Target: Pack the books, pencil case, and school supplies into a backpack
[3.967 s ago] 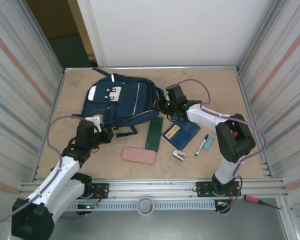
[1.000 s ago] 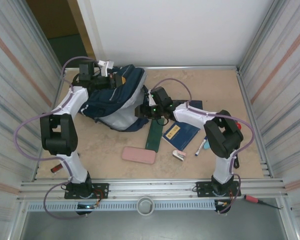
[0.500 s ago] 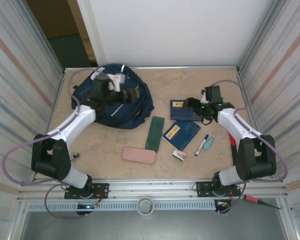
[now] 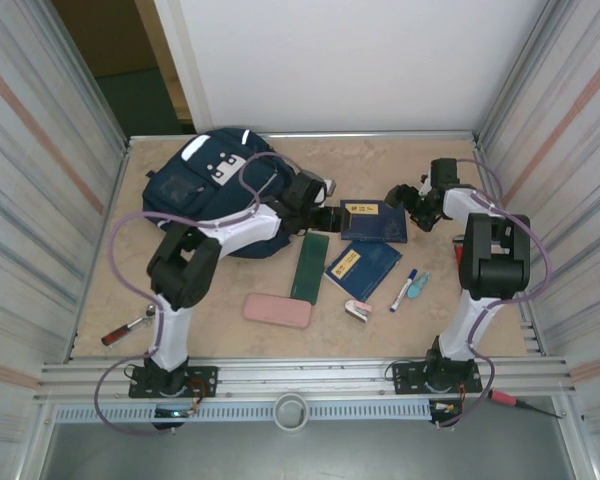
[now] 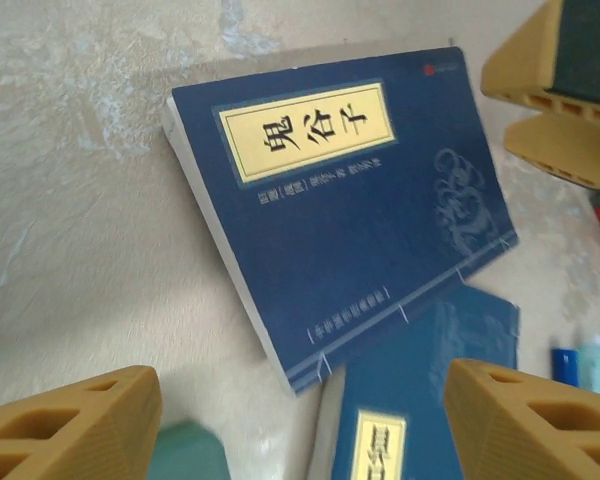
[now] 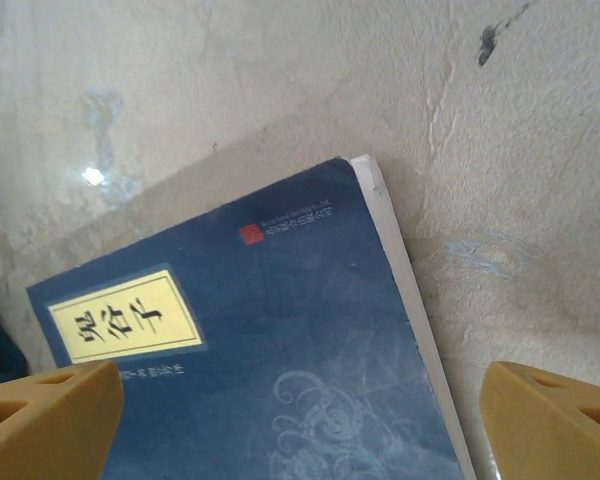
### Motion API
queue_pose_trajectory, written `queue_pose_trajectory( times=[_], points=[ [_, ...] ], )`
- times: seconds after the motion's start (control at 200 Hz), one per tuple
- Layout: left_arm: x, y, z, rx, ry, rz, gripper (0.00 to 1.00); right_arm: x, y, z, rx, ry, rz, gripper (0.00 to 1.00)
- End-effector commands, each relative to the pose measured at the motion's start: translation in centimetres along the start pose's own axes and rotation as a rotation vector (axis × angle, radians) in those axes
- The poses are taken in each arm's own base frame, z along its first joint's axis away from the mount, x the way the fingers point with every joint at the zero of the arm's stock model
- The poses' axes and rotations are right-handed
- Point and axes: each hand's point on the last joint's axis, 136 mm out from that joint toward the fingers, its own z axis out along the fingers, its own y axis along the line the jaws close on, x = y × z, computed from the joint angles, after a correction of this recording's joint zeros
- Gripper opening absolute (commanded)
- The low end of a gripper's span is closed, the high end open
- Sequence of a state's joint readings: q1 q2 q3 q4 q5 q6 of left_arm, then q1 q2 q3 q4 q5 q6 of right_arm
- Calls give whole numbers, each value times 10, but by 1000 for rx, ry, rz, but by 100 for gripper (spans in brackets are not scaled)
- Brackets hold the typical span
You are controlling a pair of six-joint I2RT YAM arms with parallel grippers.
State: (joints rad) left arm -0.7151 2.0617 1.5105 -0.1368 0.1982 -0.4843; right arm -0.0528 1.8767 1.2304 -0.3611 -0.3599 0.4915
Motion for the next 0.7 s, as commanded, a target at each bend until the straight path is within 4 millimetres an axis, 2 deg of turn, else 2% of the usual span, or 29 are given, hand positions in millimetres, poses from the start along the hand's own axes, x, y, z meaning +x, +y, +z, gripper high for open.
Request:
queue_pose_trajectory(
  times=[0.0, 0.15, 0.235, 0.396, 0.546, 0.691],
  points=[
    [-8, 0, 19, -24, 16, -18, 74, 12, -4, 8, 9, 75, -31, 89],
    [1, 8, 49, -48, 90, -31, 73, 24, -10, 15, 15, 132, -45, 85],
    [2, 8, 60, -35, 105, -37, 70, 31, -3, 16, -36, 165, -50, 78],
    [4, -2, 76, 28, 150, -37, 57, 33, 8, 10, -135, 183, -22, 67],
    [5, -8, 84, 66, 176, -40, 46, 20, 18, -3, -294, 144, 56, 44],
    [1, -8, 83, 89, 175, -55, 40, 22, 29, -11, -357, 147, 50, 24]
  ],
)
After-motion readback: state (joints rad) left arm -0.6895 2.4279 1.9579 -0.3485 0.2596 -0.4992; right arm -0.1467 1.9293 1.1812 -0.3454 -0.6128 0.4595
